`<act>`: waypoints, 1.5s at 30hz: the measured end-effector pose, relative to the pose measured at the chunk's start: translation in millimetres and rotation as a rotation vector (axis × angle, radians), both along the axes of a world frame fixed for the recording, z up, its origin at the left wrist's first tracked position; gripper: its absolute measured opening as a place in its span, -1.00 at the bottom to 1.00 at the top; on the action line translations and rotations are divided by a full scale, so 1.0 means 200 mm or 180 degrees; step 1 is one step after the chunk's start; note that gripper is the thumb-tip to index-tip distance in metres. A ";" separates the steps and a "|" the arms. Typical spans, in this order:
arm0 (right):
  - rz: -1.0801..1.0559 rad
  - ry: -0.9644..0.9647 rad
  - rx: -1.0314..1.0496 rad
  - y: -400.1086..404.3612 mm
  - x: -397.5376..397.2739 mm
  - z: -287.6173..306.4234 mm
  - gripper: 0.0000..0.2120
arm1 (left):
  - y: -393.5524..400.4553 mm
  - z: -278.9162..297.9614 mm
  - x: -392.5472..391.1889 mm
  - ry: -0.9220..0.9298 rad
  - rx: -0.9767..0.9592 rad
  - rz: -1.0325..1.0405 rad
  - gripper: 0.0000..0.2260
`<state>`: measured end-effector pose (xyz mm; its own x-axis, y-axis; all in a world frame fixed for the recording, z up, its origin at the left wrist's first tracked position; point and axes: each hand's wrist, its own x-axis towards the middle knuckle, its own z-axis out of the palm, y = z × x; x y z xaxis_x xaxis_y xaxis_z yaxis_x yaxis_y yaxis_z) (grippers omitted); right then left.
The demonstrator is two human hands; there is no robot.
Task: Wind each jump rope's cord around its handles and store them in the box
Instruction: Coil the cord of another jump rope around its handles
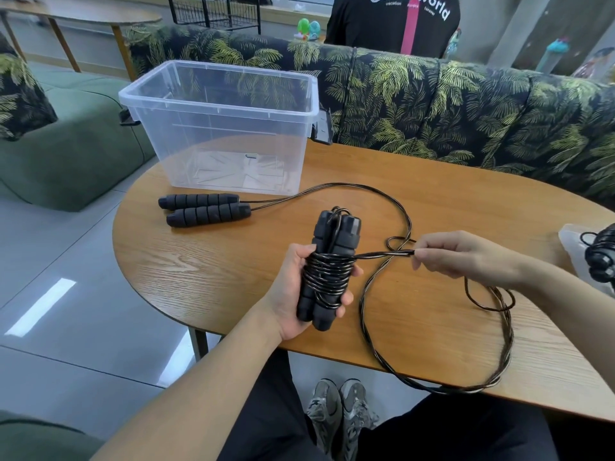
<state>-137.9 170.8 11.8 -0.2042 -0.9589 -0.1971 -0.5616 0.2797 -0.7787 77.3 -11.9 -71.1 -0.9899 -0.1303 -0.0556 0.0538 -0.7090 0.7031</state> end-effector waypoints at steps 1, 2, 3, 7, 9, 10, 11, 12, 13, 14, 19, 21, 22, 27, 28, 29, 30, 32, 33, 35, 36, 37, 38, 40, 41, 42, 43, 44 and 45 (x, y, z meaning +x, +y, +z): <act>0.0010 -0.0128 0.0073 -0.01 -0.01 0.00 -0.74 | 0.00 0.00 0.00 -0.0008 -0.0006 -0.0032 -0.55; 0.0024 -0.0111 0.0196 -0.02 -0.02 0.01 -0.73 | 0.00 0.00 0.00 -0.0008 -0.0021 -0.0081 -0.54; 0.0046 0.0061 0.0360 -0.05 -0.03 0.01 -0.71 | 0.00 0.00 0.00 0.0001 -0.0060 -0.0157 -0.54; 0.0065 0.0772 0.0781 -0.21 -0.02 0.03 -0.71 | 0.00 -0.01 0.01 0.0043 -0.0229 -0.0507 -0.53; 0.0099 0.1082 0.0841 -0.30 -0.01 0.04 -0.72 | 0.01 -0.02 0.00 0.0002 -0.0397 -0.0611 -0.49; 0.0149 0.1230 0.0905 -0.35 -0.01 0.05 -0.73 | 0.01 -0.02 0.00 -0.0019 -0.0537 -0.0662 -0.47; 0.0210 0.1349 0.0957 -0.39 0.00 0.06 -0.74 | 0.02 -0.02 0.00 -0.0050 -0.0684 -0.0698 -0.45; 0.0242 0.1431 0.0967 -0.43 0.01 0.06 -0.76 | 0.03 -0.01 0.00 -0.0096 -0.0791 -0.0709 -0.45; 0.0246 0.1467 0.0934 -0.47 0.03 0.07 -0.78 | 0.03 -0.01 0.00 -0.0152 -0.0841 -0.0690 -0.47; 0.0246 0.1479 0.0880 -0.50 0.04 0.08 -0.81 | 0.03 -0.01 -0.01 -0.0209 -0.0854 -0.0653 -0.52; 0.0466 0.1643 0.0812 -0.62 0.10 0.11 -0.81 | 0.04 0.00 -0.04 -0.0450 -0.1075 -0.0755 -0.56; 0.0588 0.1754 0.0849 -0.62 0.11 0.13 -0.83 | 0.04 0.01 -0.05 -0.0569 -0.1194 -0.0910 -0.56; 0.0641 0.1782 0.0873 -0.62 0.11 0.14 -0.83 | 0.04 0.02 -0.06 -0.0643 -0.1268 -0.0991 -0.59; 0.0793 0.2510 0.1076 -0.59 0.21 0.20 -0.81 | 0.06 0.07 -0.11 -0.1029 -0.1653 -0.1112 -0.60; 0.0791 0.2724 0.1070 -0.57 0.25 0.21 -0.81 | 0.06 0.07 -0.12 -0.1069 -0.1678 -0.1069 -0.60; 0.0770 0.2890 0.1020 -0.56 0.28 0.21 -0.81 | 0.06 0.06 -0.12 -0.1079 -0.1626 -0.0992 -0.59; 0.0733 0.3004 0.0943 -0.54 0.32 0.22 -0.81 | 0.06 0.06 -0.12 -0.1070 -0.1484 -0.0882 -0.58; 0.0681 0.3142 0.0809 -0.50 0.37 0.22 -0.81 | 0.07 0.05 -0.11 -0.1029 -0.1080 -0.0583 -0.59; 0.0705 0.3200 0.0763 -0.48 0.39 0.21 -0.79 | 0.07 0.05 -0.11 -0.1015 -0.0898 -0.0419 -0.60; 0.0792 0.3228 0.0685 -0.44 0.42 0.18 -0.72 | 0.08 0.04 -0.10 -0.1027 -0.0622 -0.0190 -0.62; 0.0805 0.3155 0.0625 -0.42 0.43 0.17 -0.68 | 0.07 0.03 -0.09 -0.1034 -0.0516 -0.0140 -0.59; 0.0775 0.3021 0.0553 -0.40 0.44 0.15 -0.66 | 0.07 0.03 -0.09 -0.1040 -0.0421 -0.0120 -0.56; 0.0727 0.2888 0.0485 -0.37 0.44 0.14 -0.65 | 0.07 0.03 -0.09 -0.1041 -0.0349 -0.0116 -0.53; 0.0638 0.2742 0.0396 -0.33 0.42 0.13 -0.64 | 0.06 0.03 -0.08 -0.1017 -0.0309 -0.0131 -0.50; 0.0596 0.2646 0.0384 -0.31 0.40 0.12 -0.64 | 0.06 0.03 -0.08 -0.0995 -0.0303 -0.0132 -0.50; 0.0553 0.2484 0.0384 -0.28 0.39 0.12 -0.64 | 0.06 0.03 -0.07 -0.0978 -0.0262 -0.0110 -0.50; 0.0499 0.2294 0.0376 -0.26 0.37 0.11 -0.65 | 0.06 0.02 -0.07 -0.0956 -0.0176 -0.0072 -0.49; 0.0435 0.2118 0.0356 -0.23 0.35 0.11 -0.67 | 0.06 0.02 -0.06 -0.0922 -0.0057 -0.0036 -0.46; 0.0370 0.1972 0.0336 -0.21 0.33 0.11 -0.71 | 0.06 0.01 -0.06 -0.0871 0.0058 -0.0012 -0.41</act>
<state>-71.1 129.5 33.6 -0.2063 -0.9635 -0.1705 -0.9302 0.2472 -0.2713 66.1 -0.2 -68.5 -0.9382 -0.1230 -0.3234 -0.1392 -0.7215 0.6783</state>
